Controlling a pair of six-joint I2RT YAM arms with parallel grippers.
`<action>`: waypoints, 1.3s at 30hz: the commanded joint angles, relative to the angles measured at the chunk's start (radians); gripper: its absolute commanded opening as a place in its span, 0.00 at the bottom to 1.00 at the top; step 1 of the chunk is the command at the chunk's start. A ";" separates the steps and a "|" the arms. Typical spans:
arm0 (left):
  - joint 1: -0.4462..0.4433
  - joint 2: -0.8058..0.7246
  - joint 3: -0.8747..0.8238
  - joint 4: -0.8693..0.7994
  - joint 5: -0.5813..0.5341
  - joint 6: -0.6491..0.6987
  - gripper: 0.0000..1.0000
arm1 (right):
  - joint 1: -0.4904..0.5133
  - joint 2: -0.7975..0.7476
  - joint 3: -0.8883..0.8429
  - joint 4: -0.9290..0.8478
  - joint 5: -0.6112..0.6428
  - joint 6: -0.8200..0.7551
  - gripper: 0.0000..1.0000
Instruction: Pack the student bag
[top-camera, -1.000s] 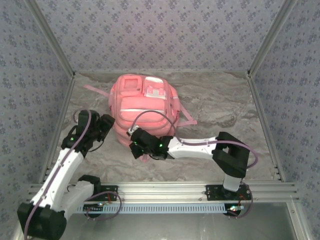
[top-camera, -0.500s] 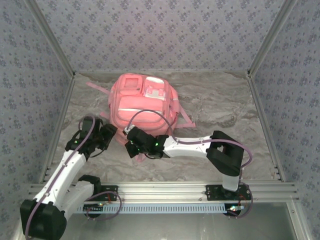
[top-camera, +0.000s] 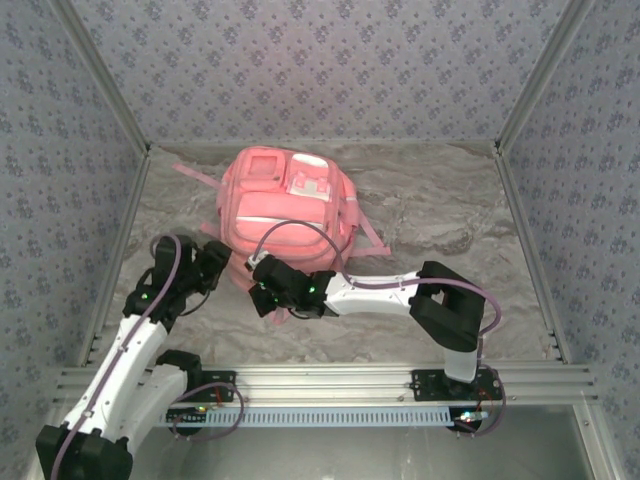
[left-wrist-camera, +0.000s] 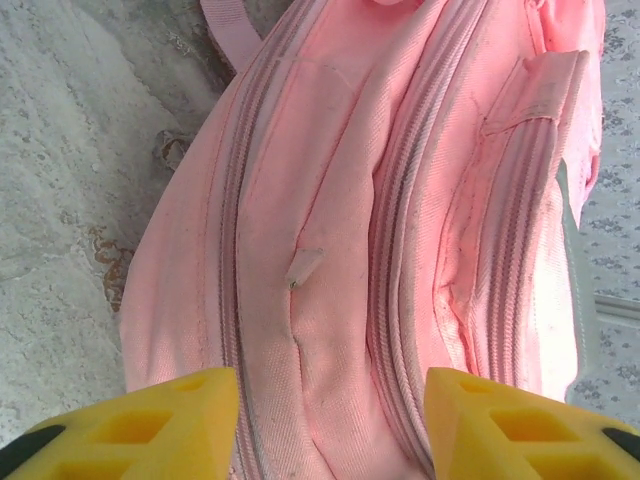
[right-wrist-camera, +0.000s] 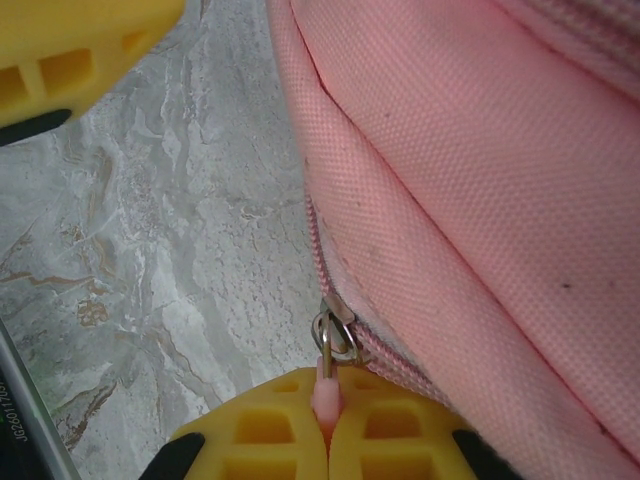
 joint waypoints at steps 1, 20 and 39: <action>0.003 0.036 -0.016 0.050 0.017 -0.029 0.55 | 0.008 0.014 0.034 0.033 -0.024 0.010 0.00; -0.008 0.143 -0.020 0.150 -0.013 -0.004 0.01 | 0.005 0.010 0.029 0.010 -0.013 0.012 0.00; -0.006 0.158 0.041 0.081 -0.073 0.083 0.00 | -0.003 -0.117 -0.133 -0.049 0.044 0.016 0.00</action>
